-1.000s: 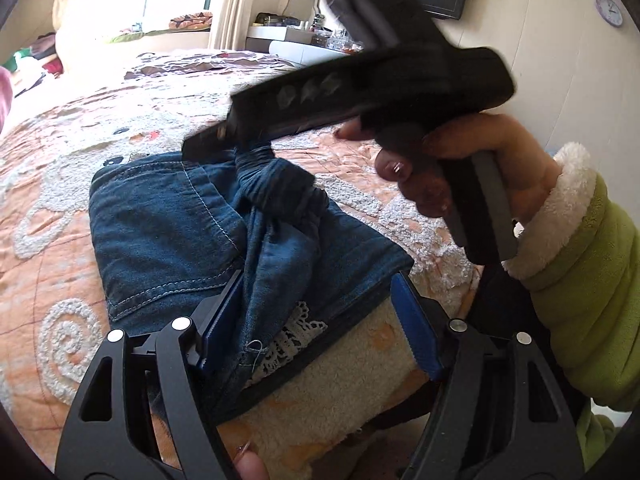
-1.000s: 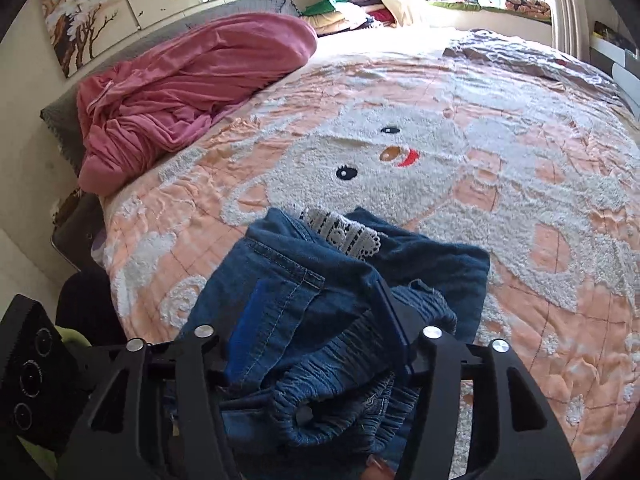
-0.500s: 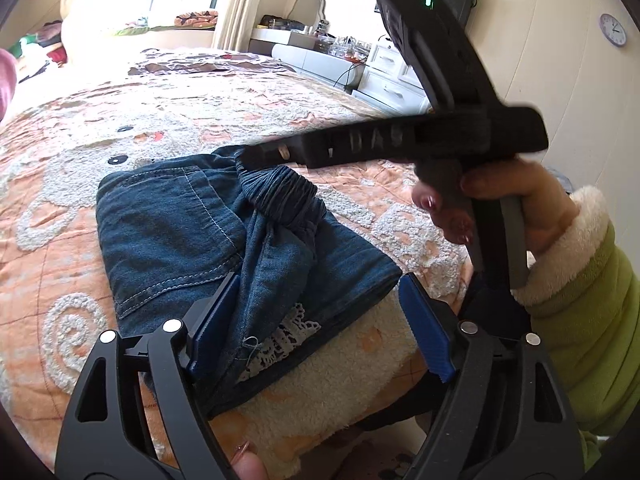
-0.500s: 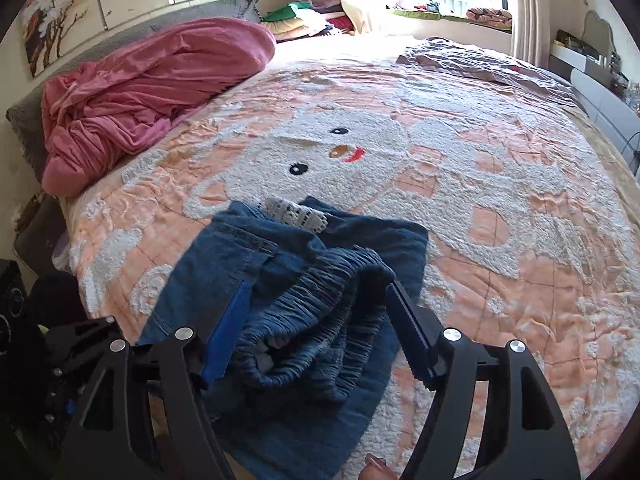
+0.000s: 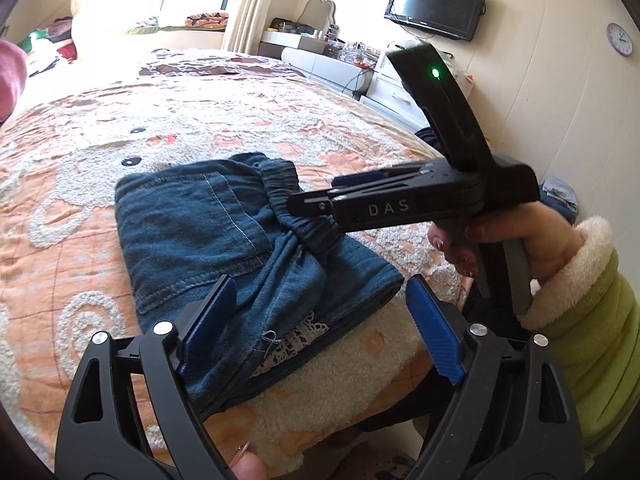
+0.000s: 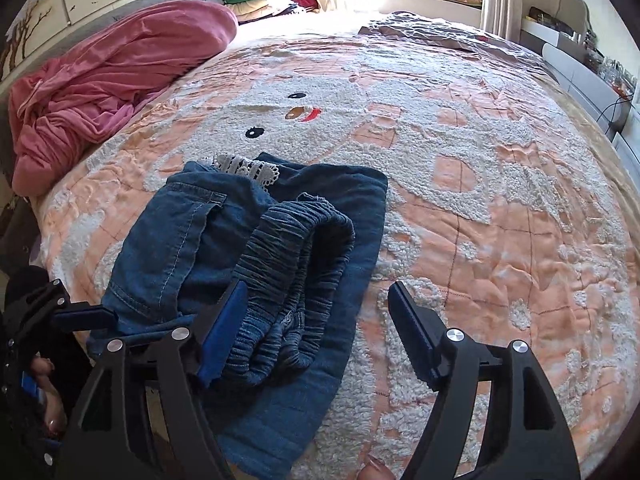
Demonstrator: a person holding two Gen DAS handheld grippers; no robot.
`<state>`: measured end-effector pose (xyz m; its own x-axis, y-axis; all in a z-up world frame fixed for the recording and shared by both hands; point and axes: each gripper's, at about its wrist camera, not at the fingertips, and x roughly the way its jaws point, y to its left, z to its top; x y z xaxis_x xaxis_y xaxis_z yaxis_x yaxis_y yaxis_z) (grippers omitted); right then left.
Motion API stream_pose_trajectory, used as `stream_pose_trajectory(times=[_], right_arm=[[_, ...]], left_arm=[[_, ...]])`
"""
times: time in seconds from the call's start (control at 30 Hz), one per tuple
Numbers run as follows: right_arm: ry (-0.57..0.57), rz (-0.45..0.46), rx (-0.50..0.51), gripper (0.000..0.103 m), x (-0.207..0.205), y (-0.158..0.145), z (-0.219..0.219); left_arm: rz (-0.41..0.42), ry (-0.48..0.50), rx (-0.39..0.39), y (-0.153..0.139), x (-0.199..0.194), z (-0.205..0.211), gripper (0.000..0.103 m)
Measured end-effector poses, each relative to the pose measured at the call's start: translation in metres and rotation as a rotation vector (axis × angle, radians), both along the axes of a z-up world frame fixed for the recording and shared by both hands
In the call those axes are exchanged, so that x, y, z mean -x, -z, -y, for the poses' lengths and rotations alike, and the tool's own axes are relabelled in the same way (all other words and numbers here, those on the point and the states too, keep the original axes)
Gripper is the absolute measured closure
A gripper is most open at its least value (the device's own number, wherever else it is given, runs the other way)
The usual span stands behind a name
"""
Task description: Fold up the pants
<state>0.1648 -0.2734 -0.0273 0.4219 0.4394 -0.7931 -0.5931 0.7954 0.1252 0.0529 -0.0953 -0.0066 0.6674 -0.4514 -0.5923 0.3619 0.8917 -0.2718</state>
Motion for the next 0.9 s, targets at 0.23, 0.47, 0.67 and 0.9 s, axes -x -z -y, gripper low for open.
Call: stream_pose_trajectory(times=[0.23, 0.47, 0.67, 0.9], right_arm=[[0.013, -0.007, -0.029, 0.027, 0.001, -0.003, 0.004], [0.015, -0.006, -0.041, 0.027, 0.003, -0.006, 0.005], [0.002, 0.045, -0.13, 0.024, 0.014, -0.024, 0.014], [-0.047, 0.099, -0.181, 0.024, 0.054, -0.042, 0.018]], left_arm=[[0.04, -0.045, -0.008, -0.012, 0.004, -0.008, 0.016], [0.043, -0.072, -0.006, -0.02, 0.006, -0.017, 0.014], [0.055, -0.147, 0.008, -0.03, 0.012, -0.044, 0.011], [0.006, -0.299, 0.037, -0.037, -0.002, -0.096, 0.01]])
